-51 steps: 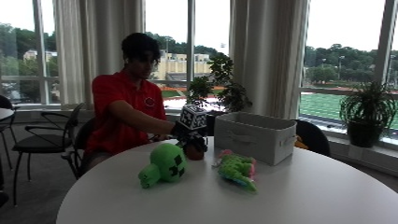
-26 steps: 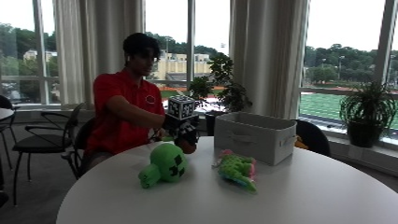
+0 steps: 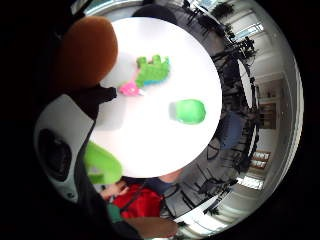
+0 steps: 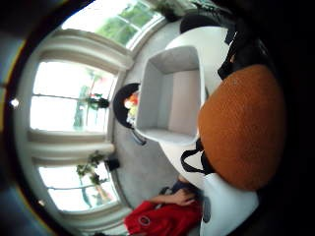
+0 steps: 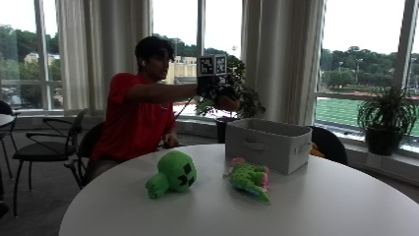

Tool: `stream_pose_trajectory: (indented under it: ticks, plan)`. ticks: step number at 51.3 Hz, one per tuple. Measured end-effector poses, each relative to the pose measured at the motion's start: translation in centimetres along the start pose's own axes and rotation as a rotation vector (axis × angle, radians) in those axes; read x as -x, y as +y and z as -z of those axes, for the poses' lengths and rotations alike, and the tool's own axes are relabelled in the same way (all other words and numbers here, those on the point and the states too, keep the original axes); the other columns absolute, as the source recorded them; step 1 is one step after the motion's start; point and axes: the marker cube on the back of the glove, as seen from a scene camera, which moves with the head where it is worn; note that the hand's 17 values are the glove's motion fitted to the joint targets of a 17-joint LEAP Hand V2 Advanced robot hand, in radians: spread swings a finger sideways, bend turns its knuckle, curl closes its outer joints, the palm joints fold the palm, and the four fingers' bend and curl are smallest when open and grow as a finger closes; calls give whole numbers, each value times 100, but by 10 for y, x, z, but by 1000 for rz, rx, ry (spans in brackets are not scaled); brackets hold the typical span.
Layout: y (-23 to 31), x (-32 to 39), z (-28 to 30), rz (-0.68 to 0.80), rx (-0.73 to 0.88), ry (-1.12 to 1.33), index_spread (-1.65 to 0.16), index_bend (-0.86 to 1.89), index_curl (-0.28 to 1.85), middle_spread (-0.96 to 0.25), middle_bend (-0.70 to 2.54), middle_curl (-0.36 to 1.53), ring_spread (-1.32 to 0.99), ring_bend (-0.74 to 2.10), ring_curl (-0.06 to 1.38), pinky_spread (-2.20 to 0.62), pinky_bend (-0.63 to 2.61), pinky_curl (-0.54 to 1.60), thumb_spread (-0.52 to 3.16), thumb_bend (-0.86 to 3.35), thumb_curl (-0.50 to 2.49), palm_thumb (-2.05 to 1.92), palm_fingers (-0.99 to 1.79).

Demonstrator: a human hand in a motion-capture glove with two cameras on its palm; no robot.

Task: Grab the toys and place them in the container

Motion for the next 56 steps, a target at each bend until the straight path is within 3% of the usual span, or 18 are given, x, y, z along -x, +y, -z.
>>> stream_pose_trajectory:
  ticks: [7, 19, 24, 34, 36, 40, 42, 46, 50, 56]
  plan:
    - [-57, 84, 15, 51, -45, -80, -36, 51, 108, -38, 44, 42, -42, 56, 34, -41, 127, 39, 75, 6, 83, 60, 47]
    - [-78, 92, 8, 26, -19, -88, -39, 46, 111, -23, 23, 38, -26, 30, 28, -29, 140, 42, 91, 5, 84, 60, 15]
    - [-80, 140, -31, 265, 113, -1, -40, 43, 108, -17, 18, 37, -14, 15, 25, -21, 146, 42, 98, 4, 83, 58, 0]
    - [-69, 133, -69, 465, 176, 153, -42, 7, 83, -6, 7, 28, -2, 20, 23, -5, 160, 43, 112, -6, 66, 32, -28]
    - [-67, 131, -70, 422, 176, 113, -42, 6, 78, -5, 7, 26, -1, 19, 23, -3, 161, 43, 113, -5, 64, 30, -28]
    - [-73, 114, -56, 186, 189, -101, -41, 6, 70, -4, 7, 24, 1, 20, 24, 0, 161, 42, 115, -3, 60, 27, -27]
    - [-71, 97, -47, 186, 179, -120, -41, 6, 66, -5, 9, 24, 1, 22, 25, 1, 159, 41, 116, -3, 58, 27, -25]
    - [-56, 76, -41, 327, 131, -36, -41, 8, 60, -6, 9, 22, 1, 22, 26, 2, 156, 40, 117, -3, 55, 24, -24]
    - [-46, 62, -35, 192, 123, -67, -41, 10, 55, -6, 10, 21, 1, 21, 27, 3, 154, 39, 118, -3, 52, 21, -24]
    - [-33, -23, -32, 45, 127, -40, -40, 12, 49, -6, 10, 20, 1, 19, 27, 5, 149, 37, 118, -3, 48, 17, -22]
